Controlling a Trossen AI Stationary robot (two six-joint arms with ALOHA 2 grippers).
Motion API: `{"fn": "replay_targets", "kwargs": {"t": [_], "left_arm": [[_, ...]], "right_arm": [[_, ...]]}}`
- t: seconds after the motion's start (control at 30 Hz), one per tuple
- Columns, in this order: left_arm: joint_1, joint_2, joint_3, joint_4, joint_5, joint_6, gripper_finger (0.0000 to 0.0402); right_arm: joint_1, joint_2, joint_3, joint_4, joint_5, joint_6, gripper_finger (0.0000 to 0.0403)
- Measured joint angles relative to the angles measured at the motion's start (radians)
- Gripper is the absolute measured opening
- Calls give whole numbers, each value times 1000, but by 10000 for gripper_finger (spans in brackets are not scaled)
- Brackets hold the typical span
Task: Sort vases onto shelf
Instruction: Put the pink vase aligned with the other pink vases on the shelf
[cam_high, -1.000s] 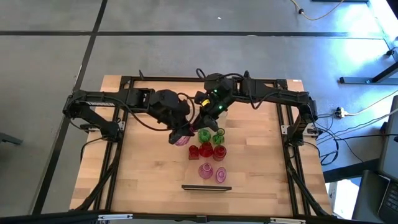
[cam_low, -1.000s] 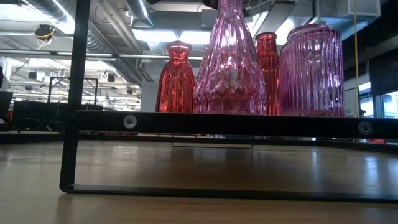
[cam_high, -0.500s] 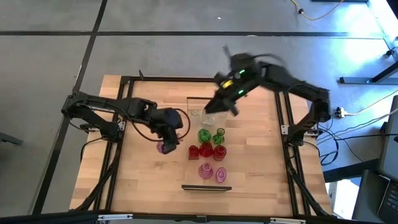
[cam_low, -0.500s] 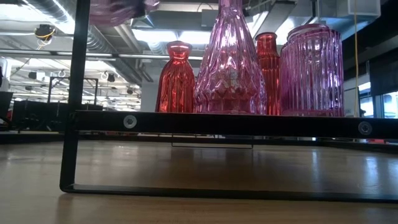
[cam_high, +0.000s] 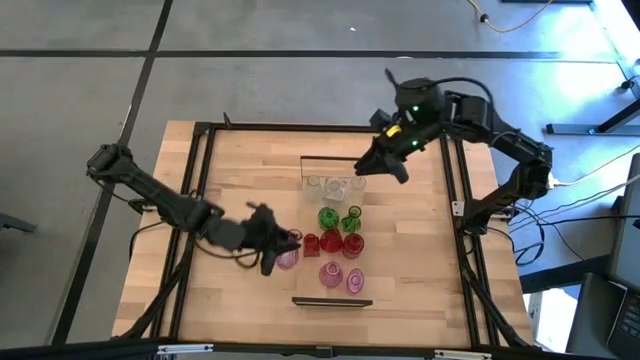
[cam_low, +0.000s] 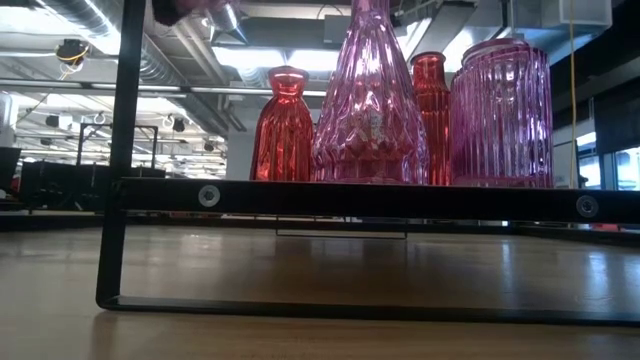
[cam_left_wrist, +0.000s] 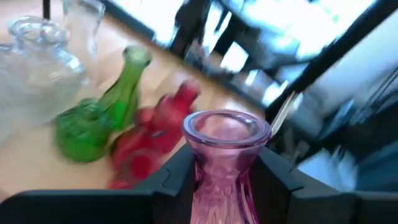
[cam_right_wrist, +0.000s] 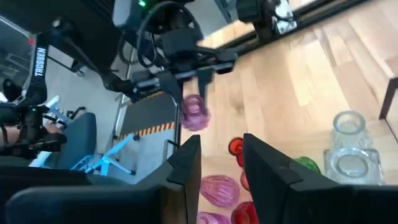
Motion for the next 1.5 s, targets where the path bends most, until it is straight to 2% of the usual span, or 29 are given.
{"fn": "replay_targets", "kwargs": {"t": [0.17, 0.27, 0.37, 0.6, 0.73, 0.93, 1.07, 1.23, 1.5], "left_arm": [[-157, 21, -217, 502, -280, -17, 109], [-214, 70, -310, 667, -404, 7, 109], [-226, 120, -352, 776, -462, 8, 109], [-192, 259, -350, 828, -403, 12, 109], [-178, 340, -350, 928, -382, 108, 109], [-122, 436, -349, 1018, -258, 143, 109], [-92, 477, -349, 1066, -187, 170, 109], [-75, 502, -349, 1083, -179, 260, 109], [-72, 520, -349, 1146, -109, 353, 109]], "right_arm": [[-13, -16, -1, -38, -9, -8, 108], [-21, -15, -1, -54, -11, -24, 108], [-20, -13, -2, -77, -12, -25, 108], [-20, -14, -2, -119, -20, -25, 108], [-20, -14, -2, -122, -19, -25, 108], [-20, -14, -2, -122, -12, 9, 108], [-20, -13, -2, -123, -12, 43, 108], [-20, -12, -2, -123, -8, 77, 108], [-37, -11, -2, -123, 13, 135, 108]]}}
